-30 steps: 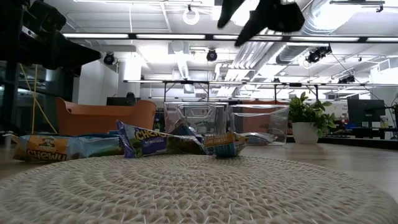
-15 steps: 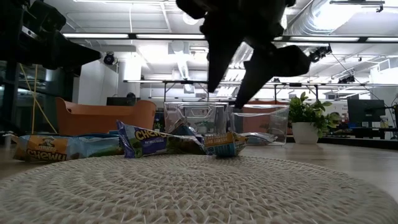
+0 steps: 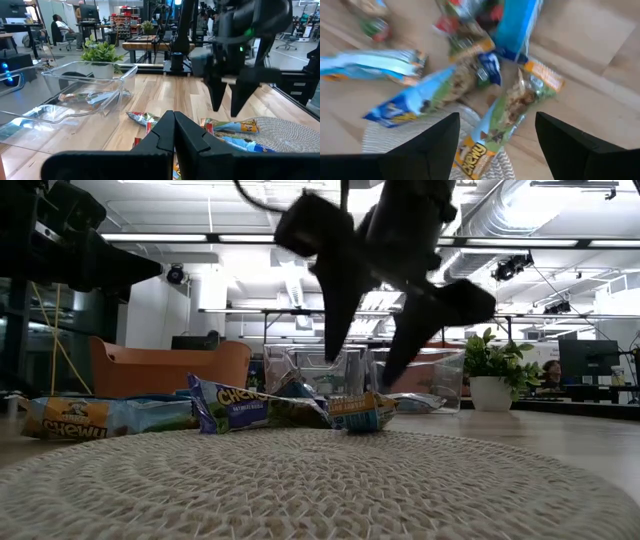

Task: Pick and place Granola Bars by type
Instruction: Put the yellow granola bar into the right transparent bin

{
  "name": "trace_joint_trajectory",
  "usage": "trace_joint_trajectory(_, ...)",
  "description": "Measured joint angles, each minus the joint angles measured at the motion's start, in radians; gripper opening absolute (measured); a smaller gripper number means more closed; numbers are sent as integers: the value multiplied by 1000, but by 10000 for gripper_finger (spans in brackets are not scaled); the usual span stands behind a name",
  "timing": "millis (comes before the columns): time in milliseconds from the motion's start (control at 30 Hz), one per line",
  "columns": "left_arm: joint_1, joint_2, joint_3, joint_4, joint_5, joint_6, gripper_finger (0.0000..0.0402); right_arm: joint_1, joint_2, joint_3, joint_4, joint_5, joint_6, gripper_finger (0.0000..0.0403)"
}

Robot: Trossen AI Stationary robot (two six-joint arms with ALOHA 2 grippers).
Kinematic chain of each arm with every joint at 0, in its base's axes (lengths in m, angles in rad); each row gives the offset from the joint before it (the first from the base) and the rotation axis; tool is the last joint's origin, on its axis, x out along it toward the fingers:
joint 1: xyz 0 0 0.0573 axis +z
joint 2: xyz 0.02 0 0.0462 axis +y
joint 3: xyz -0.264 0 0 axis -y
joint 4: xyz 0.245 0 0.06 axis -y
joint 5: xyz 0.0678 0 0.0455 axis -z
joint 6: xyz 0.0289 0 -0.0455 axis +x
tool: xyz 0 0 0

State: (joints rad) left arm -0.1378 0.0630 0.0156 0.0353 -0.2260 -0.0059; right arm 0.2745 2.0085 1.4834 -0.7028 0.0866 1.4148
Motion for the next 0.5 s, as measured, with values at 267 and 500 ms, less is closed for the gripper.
trace_joint_trajectory(267, 0, 0, 0, 0, 0, 0, 0, 0, 46, -1, 13, -40, 41, 246)
trace_joint_trajectory(500, 0, 0, 0, 0, 0, 0, 0, 0, 81, -1, 19, -50, 60, 246)
